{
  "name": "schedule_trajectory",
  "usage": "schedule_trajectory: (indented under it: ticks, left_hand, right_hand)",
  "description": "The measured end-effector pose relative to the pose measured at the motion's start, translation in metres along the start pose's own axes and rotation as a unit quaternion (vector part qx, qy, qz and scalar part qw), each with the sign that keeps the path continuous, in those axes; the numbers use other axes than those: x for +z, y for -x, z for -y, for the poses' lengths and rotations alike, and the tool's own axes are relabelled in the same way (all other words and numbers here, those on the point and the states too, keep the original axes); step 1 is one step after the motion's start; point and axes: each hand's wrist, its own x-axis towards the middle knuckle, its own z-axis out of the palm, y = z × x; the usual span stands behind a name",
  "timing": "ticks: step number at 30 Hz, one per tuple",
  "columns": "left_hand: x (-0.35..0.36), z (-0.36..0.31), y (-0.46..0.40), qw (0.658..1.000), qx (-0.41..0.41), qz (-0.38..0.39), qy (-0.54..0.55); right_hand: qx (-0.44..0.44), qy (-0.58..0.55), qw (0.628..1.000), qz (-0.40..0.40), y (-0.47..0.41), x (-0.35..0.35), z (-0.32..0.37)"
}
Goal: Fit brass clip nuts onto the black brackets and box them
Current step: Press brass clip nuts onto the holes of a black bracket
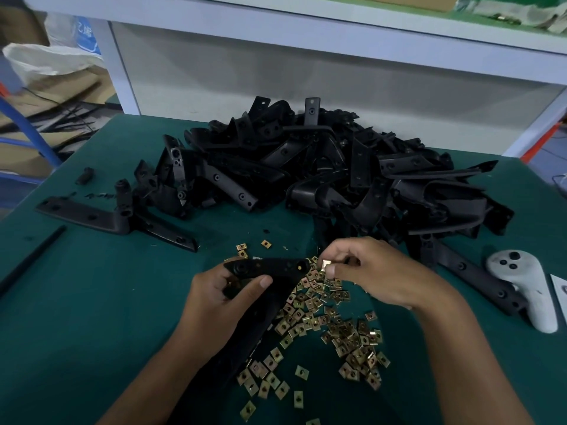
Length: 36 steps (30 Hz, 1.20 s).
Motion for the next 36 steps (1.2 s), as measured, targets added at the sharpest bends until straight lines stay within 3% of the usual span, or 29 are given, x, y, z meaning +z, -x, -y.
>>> schedule_trajectory:
  ticks: [12, 22, 25, 29, 36]
  left_hand:
    - [0.001, 0.0, 0.0, 1.0, 0.011, 0.004, 0.006]
    - [0.001, -0.005, -0.001, 1.0, 0.011, 0.009, 0.017]
    - [-0.001, -0.007, -0.003, 0.997, -0.002, -0.018, 0.081]
    - [-0.004, -0.005, -0.009, 0.968, -0.091, -0.045, 0.228]
    - [-0.004, -0.003, -0.012, 0.931, -0.104, 0.07, 0.344]
  right_hand:
    - [-0.004, 0.008, 1.0, -0.007, 0.002, 0.0, -0.001]
    - [-0.024, -0.094, 0.995, -0.015, 0.001, 0.001, 0.008]
    - [-0.023, -0.161, 0.987, -0.015, 0.0, 0.004, 0.014]
    - [-0.037, -0.207, 0.978, 0.004, 0.0, 0.008, 0.021]
    - [-0.045, -0.214, 0.976, 0.014, -0.006, 0.028, 0.034]
